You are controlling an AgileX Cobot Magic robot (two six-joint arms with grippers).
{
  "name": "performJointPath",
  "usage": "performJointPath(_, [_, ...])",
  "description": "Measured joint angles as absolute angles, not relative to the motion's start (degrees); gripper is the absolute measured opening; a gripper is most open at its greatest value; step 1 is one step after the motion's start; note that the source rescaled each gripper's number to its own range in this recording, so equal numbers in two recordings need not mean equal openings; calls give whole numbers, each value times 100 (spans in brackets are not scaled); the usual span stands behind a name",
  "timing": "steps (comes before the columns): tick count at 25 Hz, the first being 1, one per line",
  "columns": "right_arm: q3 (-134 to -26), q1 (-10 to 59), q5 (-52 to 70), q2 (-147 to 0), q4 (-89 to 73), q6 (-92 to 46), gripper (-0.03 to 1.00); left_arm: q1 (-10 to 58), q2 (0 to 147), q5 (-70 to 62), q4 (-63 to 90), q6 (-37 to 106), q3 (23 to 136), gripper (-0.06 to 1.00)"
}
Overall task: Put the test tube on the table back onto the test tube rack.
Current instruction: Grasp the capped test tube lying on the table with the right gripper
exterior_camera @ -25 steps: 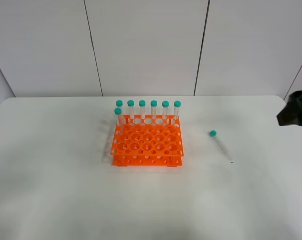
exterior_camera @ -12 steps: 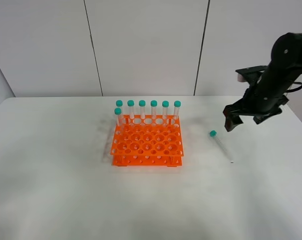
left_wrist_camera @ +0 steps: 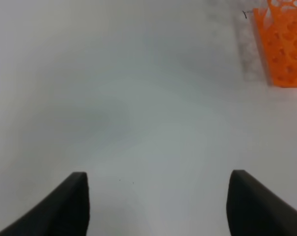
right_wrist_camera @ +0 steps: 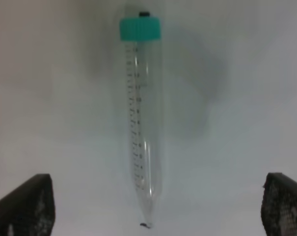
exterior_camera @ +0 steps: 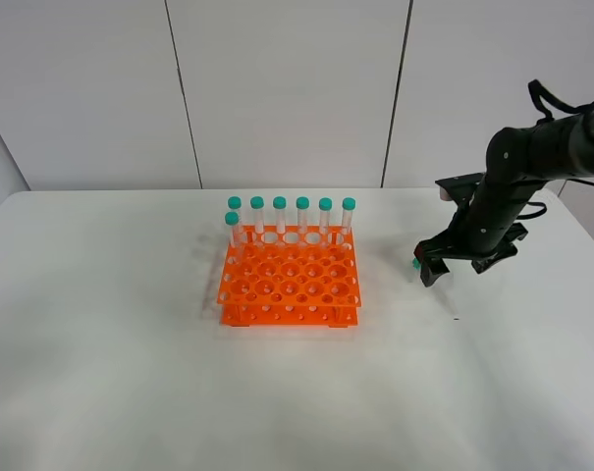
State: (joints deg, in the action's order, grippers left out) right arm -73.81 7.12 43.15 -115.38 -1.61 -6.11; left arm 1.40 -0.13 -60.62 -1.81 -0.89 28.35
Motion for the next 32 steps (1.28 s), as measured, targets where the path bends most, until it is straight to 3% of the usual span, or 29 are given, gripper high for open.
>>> performJointPath(21, [-7382, 712, 3831, -12161, -211, -624, 88, 140, -13, -6062, -181, -89, 2835, 73])
performJointPath(24, [-7382, 712, 3836, -12161, -218, -624, 65, 140, -13, -6062, -181, -89, 2835, 73])
performJointPath(28, [-7382, 712, 3889, -12161, -218, -624, 2, 140, -13, -6062, -181, -89, 2835, 73])
performJointPath(32, [-7392, 712, 3936, -12150, -223, -665, 2, 140, -13, -6062, -181, -89, 2835, 73])
